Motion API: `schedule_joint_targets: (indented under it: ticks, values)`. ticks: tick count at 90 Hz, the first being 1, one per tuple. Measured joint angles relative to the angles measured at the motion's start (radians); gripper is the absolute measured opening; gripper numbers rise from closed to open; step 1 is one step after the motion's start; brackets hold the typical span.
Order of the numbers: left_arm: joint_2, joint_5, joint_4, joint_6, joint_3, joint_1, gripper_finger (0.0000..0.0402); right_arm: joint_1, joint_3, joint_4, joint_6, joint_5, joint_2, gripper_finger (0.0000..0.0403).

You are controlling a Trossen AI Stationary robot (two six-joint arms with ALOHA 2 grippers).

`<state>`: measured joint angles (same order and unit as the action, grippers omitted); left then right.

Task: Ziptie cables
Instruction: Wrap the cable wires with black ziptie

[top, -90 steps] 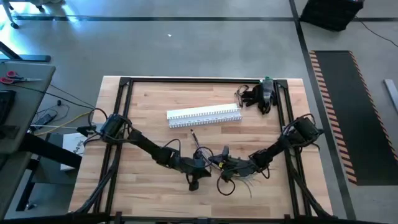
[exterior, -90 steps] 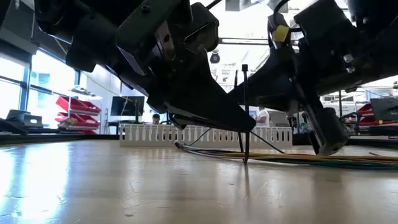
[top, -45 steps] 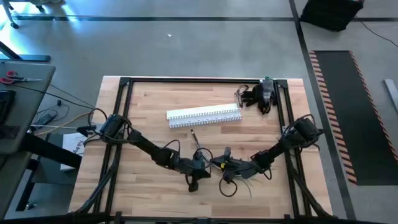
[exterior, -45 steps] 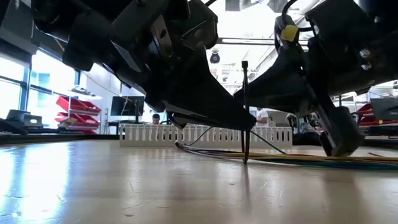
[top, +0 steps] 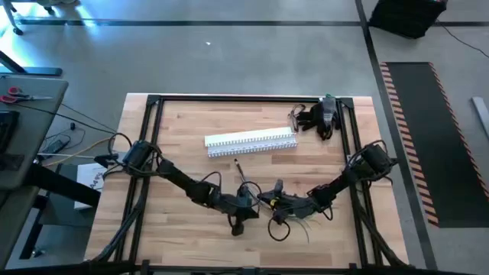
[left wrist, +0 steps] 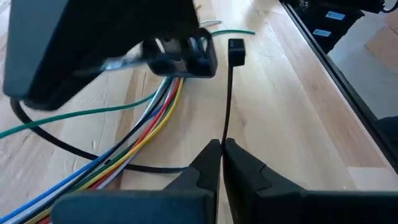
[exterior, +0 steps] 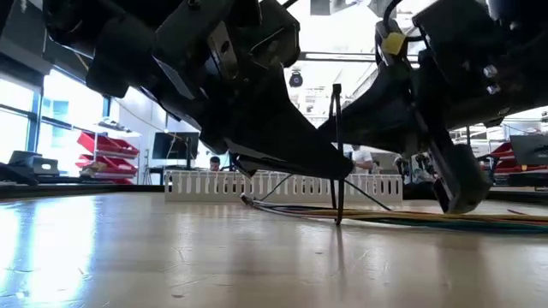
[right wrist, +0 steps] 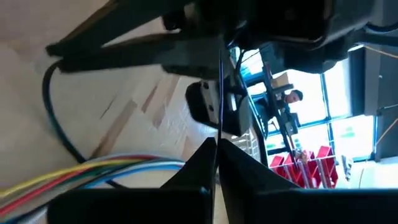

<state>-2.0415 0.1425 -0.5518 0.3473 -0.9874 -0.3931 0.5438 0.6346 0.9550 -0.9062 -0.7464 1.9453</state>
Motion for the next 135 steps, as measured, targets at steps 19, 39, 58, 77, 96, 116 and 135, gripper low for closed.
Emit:
schedule_joint_targets:
  ticks: [19, 39, 58, 77, 96, 116, 135]
  values:
    - [0.0, 0.0, 0.0, 0.0, 0.0, 0.0, 0.0, 0.003, 0.0, -0.001, 0.002, 0.003, 0.0, 0.0]
    - [0.0, 0.0, 0.001, -0.001, 0.0, 0.0, 0.0, 0.013, 0.0, 0.022, -0.003, 0.003, 0.0, 0.0]
    - [0.0, -0.001, 0.002, -0.002, 0.0, 0.001, 0.0, 0.029, 0.0, 0.022, -0.003, 0.003, 0.0, 0.0]
    - [0.0, -0.001, 0.002, -0.002, 0.0, 0.002, 0.0, 0.028, 0.0, 0.023, 0.0, -0.011, 0.0, 0.0]
    - [0.0, -0.001, 0.002, -0.002, 0.0, 0.002, 0.0, 0.028, 0.0, 0.057, -0.034, -0.012, 0.0, 0.0]
    - [0.0, -0.001, 0.002, -0.001, 0.0, 0.002, 0.0, 0.028, 0.0, 0.058, -0.073, -0.012, 0.0, 0.0]
    - [0.0, -0.001, 0.002, 0.002, 0.0, 0.002, 0.0, 0.027, 0.0, 0.059, -0.134, -0.011, 0.0, 0.0]
